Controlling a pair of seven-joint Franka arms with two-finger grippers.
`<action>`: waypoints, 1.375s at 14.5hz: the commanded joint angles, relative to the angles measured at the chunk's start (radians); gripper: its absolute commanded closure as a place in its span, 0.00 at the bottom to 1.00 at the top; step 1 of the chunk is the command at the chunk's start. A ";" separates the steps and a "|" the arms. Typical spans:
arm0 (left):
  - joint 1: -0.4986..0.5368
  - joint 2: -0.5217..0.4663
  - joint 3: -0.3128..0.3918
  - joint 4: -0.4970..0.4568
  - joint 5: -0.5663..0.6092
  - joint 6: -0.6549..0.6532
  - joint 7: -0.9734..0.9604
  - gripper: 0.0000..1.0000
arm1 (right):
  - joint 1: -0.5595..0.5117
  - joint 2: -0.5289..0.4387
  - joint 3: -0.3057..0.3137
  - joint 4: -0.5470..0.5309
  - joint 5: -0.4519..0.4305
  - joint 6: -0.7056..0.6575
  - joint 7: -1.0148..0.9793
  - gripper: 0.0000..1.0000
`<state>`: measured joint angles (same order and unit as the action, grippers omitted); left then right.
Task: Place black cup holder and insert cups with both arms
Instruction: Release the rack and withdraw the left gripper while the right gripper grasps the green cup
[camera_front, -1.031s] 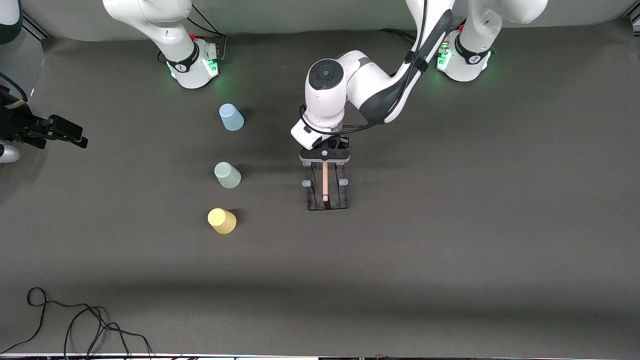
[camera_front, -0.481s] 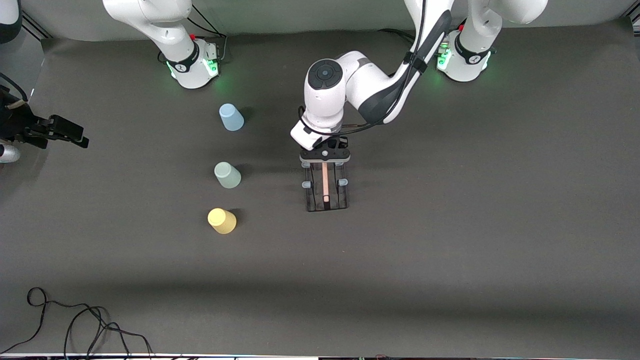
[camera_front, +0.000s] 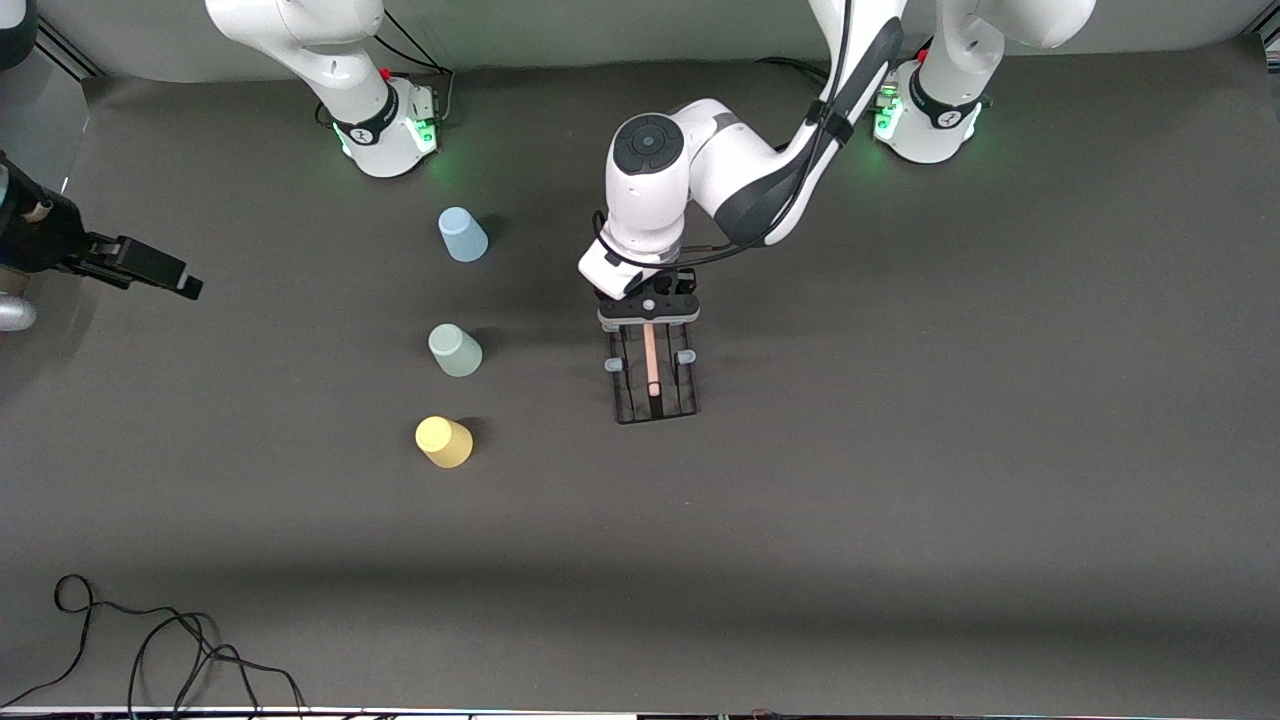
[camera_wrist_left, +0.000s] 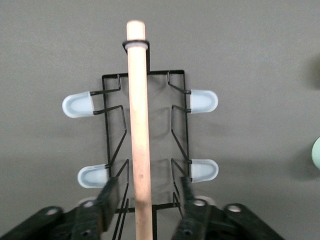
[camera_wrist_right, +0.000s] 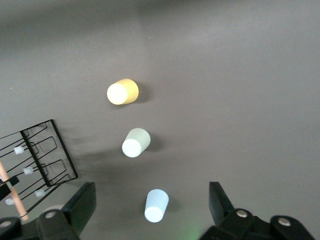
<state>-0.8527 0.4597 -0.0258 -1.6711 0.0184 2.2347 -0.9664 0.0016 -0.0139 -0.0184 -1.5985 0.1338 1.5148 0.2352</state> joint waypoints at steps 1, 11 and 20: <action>-0.005 -0.019 0.020 0.048 0.014 -0.050 -0.025 0.00 | 0.047 0.006 0.000 -0.011 0.015 -0.002 0.091 0.00; 0.328 -0.167 0.024 0.188 0.018 -0.457 0.324 0.00 | 0.225 -0.027 -0.002 -0.326 0.013 0.362 0.237 0.00; 0.697 -0.331 0.024 0.091 0.046 -0.586 0.859 0.04 | 0.314 0.000 -0.002 -0.774 0.015 0.922 0.242 0.00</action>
<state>-0.2030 0.2089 0.0123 -1.4895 0.0327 1.6485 -0.1650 0.2930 0.0018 -0.0110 -2.2797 0.1376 2.3344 0.4580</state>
